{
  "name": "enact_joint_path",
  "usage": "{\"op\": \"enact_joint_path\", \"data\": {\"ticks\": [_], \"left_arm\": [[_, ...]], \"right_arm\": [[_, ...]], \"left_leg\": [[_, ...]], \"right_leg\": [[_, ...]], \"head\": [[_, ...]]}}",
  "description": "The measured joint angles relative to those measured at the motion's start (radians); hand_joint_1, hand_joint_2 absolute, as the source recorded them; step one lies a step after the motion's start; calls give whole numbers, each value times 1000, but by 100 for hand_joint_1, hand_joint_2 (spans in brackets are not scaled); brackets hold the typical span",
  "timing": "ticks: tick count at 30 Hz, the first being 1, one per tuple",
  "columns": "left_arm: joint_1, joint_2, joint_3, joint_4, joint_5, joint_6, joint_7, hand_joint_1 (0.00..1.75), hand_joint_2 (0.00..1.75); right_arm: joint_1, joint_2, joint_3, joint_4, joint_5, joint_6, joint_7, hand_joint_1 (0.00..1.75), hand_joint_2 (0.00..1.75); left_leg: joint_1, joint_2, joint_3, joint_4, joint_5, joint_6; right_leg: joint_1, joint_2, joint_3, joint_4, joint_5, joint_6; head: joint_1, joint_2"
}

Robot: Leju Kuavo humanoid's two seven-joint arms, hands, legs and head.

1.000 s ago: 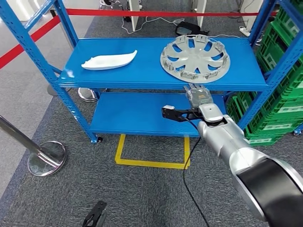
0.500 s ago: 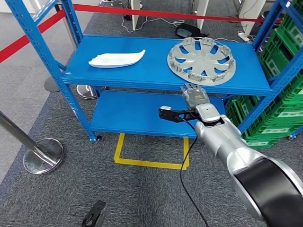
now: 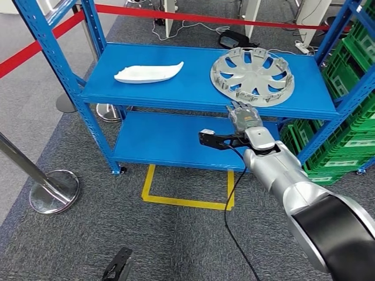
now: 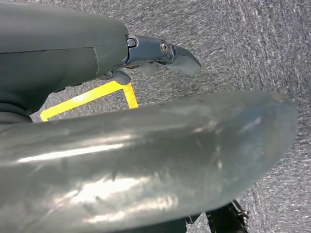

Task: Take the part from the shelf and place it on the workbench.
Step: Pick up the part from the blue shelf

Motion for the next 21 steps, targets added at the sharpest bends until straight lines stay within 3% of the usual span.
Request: {"op": "enact_joint_path", "data": {"ticks": [21], "left_arm": [[0,0,1,0,-5,0,0,0,0]], "right_arm": [[1,0,-7,0,5,0,-2,0,175]], "left_leg": [[2,0,0,0,2,-3]], "right_leg": [[1,0,-2,3,0,0]], "head": [[0,0]]}}
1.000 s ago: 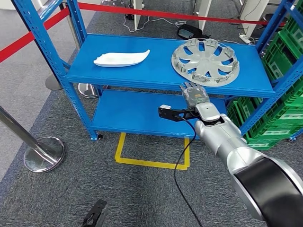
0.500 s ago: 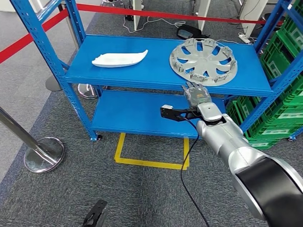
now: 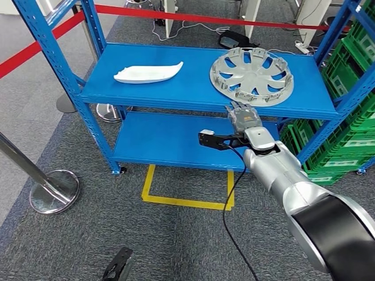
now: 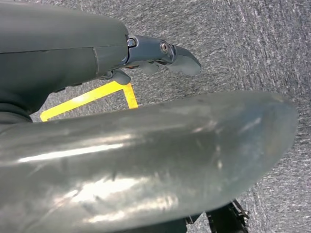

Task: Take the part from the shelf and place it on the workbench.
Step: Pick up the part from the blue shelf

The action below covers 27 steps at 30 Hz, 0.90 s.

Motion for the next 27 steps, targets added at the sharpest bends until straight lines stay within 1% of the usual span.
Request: {"op": "enact_joint_path", "data": {"ticks": [27], "left_arm": [[-1,-1,1,0,-7,-2,3,0,0]], "right_arm": [[6,0,-2,0,3,2,-1,0,175]], "left_leg": [[0,0,0,0,0,0]], "right_leg": [[0,0,0,0,0,0]], "head": [[0,0]]}}
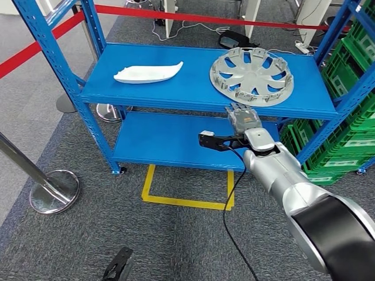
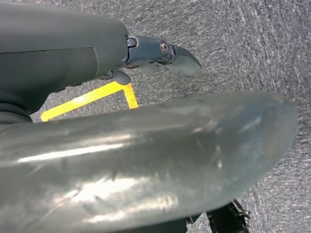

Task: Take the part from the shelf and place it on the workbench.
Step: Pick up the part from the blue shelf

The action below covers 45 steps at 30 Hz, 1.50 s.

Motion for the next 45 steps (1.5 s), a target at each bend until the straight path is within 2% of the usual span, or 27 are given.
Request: {"op": "enact_joint_path", "data": {"ticks": [19,24,28,29,30,32,33,34,35,36,37,39,40,43,45], "left_arm": [[0,-3,3,0,-5,-3,-10,0,0],[0,-2,3,0,-6,-7,-9,0,0],[-1,-2,5,0,-6,-8,-9,0,0],[-2,-2,6,0,-6,-8,-9,0,0],[-3,-2,8,0,-6,-8,-9,0,0],[-4,-3,11,0,-7,-8,-9,0,0],[-4,-3,13,0,-8,-8,-8,0,0],[-4,-3,14,0,-9,-8,-7,0,0],[-3,-3,15,0,-11,-8,-6,0,0],[-2,-3,15,0,-12,-8,-5,0,0],[-2,-3,16,0,-14,-8,-4,0,0],[-4,-3,17,0,-15,-8,-3,0,0],[-4,-3,17,0,-16,-8,-2,0,0],[-5,-3,20,0,-20,-8,0,0,0],[-6,-3,21,0,-23,-8,0,0,0]], "right_arm": [[7,0,-8,0,7,4,0,0,175],[8,0,-8,0,9,6,0,0,175],[8,0,-9,0,10,7,0,0,175],[7,0,-9,-1,10,7,0,0,175],[7,-1,-9,-1,10,7,0,0,175],[9,-1,-10,-1,12,8,0,0,175],[13,-2,-10,-1,13,9,0,0,175],[17,-2,-10,0,14,10,0,0,175],[20,-3,-11,0,15,10,0,0,175],[21,-4,-12,0,15,11,0,0,175],[20,-4,-13,0,16,11,0,0,175],[17,-4,-14,0,16,11,0,0,175],[17,-4,-14,0,17,12,0,0,175],[18,-7,-15,-1,19,13,1,0,175],[15,-8,-15,-3,20,13,2,0,175]], "left_leg": [[-2,0,0,0,-1,1],[-10,0,0,1,-4,8],[-11,0,5,-7,-1,22],[-9,1,9,-11,0,26],[-7,1,12,-15,0,30],[-7,2,14,-16,-2,34],[-8,1,15,-16,-4,35],[-8,0,16,-16,-5,34],[-8,-2,19,-15,-8,32],[-7,-4,22,-14,-11,29],[-7,-5,27,-12,-16,24],[-10,-6,31,-8,-25,12],[-11,-6,32,-8,-27,6],[-8,-6,34,-9,-32,-12],[-6,-2,13,37,-57,-24]], "right_leg": [[-2,0,1,-1,0,1],[-8,0,1,-2,1,7],[-13,0,0,-3,-3,18],[-12,-1,-10,18,-16,19],[-11,-1,-31,60,-38,19],[-9,0,-100,198,-99,16],[-8,0,-134,261,-119,15],[-7,0,-154,294,-121,14],[-7,0,-154,285,-103,12],[-7,0,-134,237,-69,10],[-7,-1,-100,164,-31,8],[-5,1,-40,47,6,1],[-3,2,-26,23,6,-3],[0,4,-21,20,-1,-23],[-4,4,-13,18,-5,-36]], "head": [[0,0],[0,0],[0,0],[2,0],[4,0],[7,0],[7,0],[8,0],[8,0],[8,0],[9,0],[8,0],[7,0],[6,0],[1,0]]}}
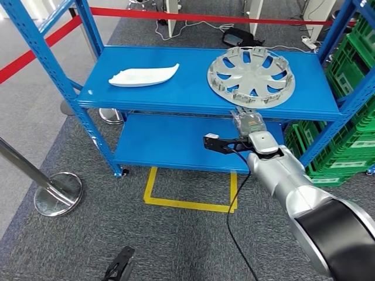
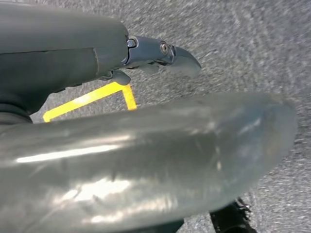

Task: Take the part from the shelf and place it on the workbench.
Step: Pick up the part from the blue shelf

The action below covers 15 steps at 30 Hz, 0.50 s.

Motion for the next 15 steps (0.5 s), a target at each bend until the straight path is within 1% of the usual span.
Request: {"op": "enact_joint_path", "data": {"ticks": [1,2,3,4,5,6,7,8,9,10,11,12,13,14,15], "left_arm": [[-1,0,0,0,-1,0,0,0,0],[-1,0,0,0,-1,0,0,0,0],[0,0,1,0,-1,0,0,0,0],[2,0,1,0,-1,0,0,0,0],[4,0,1,0,-1,0,0,0,0],[4,1,1,0,-2,1,0,0,0],[5,1,1,0,-2,1,0,0,0],[4,0,1,0,-3,1,0,0,0],[4,0,1,1,-3,1,0,0,0],[3,-1,1,1,-3,1,0,0,0],[3,-2,1,1,-4,1,0,0,0],[2,-2,1,1,-4,1,0,0,0],[3,-2,1,1,-4,1,0,0,0],[3,-2,1,1,-4,1,0,0,0],[3,-2,1,1,-4,1,0,0,0]], "right_arm": [[0,0,0,-1,0,0,0,0,175],[1,0,0,-1,1,0,-1,0,175],[3,0,0,-1,1,0,-1,0,175],[6,0,0,-1,1,0,-1,0,175],[9,0,0,-1,1,0,-1,0,175],[10,0,0,-1,1,0,-1,0,175],[11,0,0,-1,1,0,-1,0,175],[10,0,0,-2,1,0,-1,0,175],[9,0,0,-2,2,0,-1,0,175],[9,0,0,-2,2,0,-1,0,175],[8,0,0,-2,2,0,-1,0,175],[8,0,0,-2,2,0,-1,0,175],[8,0,0,-2,2,0,-1,0,175],[7,0,0,-2,2,0,-1,0,175],[7,0,0,-2,2,0,-1,0,175]], "left_leg": [[1,2,-29,55,-23,-5],[3,3,-68,124,-49,-10],[5,4,-108,186,-66,-13],[6,4,-138,226,-69,-15],[8,4,-149,229,-50,-16],[9,5,-140,193,-13,-16],[11,7,-116,130,34,-17],[12,10,-87,63,71,-19],[13,12,-61,7,91,-16],[13,14,-47,-26,95,-11],[12,14,-41,-37,87,-3],[11,14,-40,-39,81,9],[11,14,-39,-39,78,18],[10,13,-36,-39,74,27],[10,12,-31,-40,70,35]], "right_leg": [[-1,0,4,0,-4,-4],[-1,0,8,0,-8,-7],[-1,0,12,0,-12,-8],[-1,-1,17,0,-16,-8],[-2,-1,24,0,-21,-7],[-4,-1,32,0,-27,-4],[-6,-1,40,0,-34,0],[-5,0,47,1,-41,6],[-4,0,51,2,-47,12],[-1,1,54,2,-52,18],[1,2,55,-1,-54,23],[0,1,57,-4,-57,28],[-1,0,60,-6,-60,34],[-2,-2,57,3,-68,38],[-2,-3,43,33,-83,40]], "head": [[-3,0],[-5,0],[-6,0],[-6,0],[-6,0],[-6,0],[-6,0],[-7,0],[-9,0],[-10,0],[-11,0],[-10,0],[-8,0],[-6,0],[-4,0]]}}
